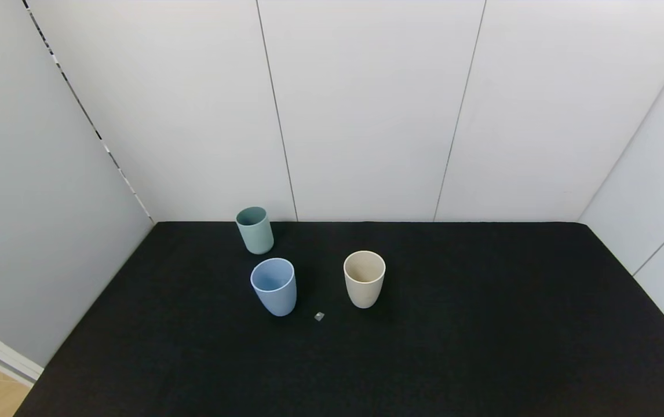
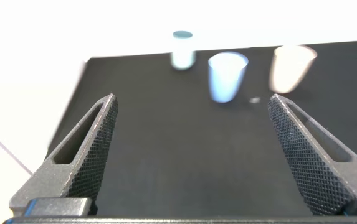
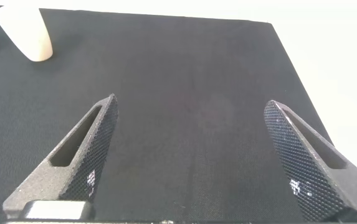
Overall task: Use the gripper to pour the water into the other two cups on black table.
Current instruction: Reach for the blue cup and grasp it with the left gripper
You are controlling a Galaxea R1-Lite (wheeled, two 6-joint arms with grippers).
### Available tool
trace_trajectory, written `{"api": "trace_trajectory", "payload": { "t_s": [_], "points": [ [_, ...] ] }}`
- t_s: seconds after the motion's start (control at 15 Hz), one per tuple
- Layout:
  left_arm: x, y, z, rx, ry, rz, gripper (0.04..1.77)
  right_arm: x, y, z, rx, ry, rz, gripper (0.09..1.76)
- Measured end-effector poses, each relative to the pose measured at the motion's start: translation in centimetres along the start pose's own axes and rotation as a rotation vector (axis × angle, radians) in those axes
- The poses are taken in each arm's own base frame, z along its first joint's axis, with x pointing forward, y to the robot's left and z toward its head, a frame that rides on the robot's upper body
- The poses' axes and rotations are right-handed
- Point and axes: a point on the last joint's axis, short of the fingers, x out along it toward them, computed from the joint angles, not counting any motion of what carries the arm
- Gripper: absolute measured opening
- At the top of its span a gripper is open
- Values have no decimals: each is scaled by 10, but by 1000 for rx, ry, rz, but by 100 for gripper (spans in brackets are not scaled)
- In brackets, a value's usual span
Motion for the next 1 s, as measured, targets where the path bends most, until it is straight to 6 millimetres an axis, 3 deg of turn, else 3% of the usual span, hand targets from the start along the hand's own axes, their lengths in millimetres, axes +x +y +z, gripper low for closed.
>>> {"api": "trace_trajectory", "payload": {
  "t_s": [0.13, 0.33, 0.67, 1.0],
  "points": [
    [0, -1, 15, -6, 44, -40, 172, 0, 0, 0, -1, 0, 0, 171],
    [18, 1, 40, -13, 143, -70, 172, 0, 0, 0, -1, 0, 0, 171],
    [86, 7, 70, 33, 284, -97, 172, 0, 0, 0, -1, 0, 0, 171],
    [157, 3, 59, 48, 456, -215, 172, 0, 0, 0, -1, 0, 0, 171]
  ]
}}
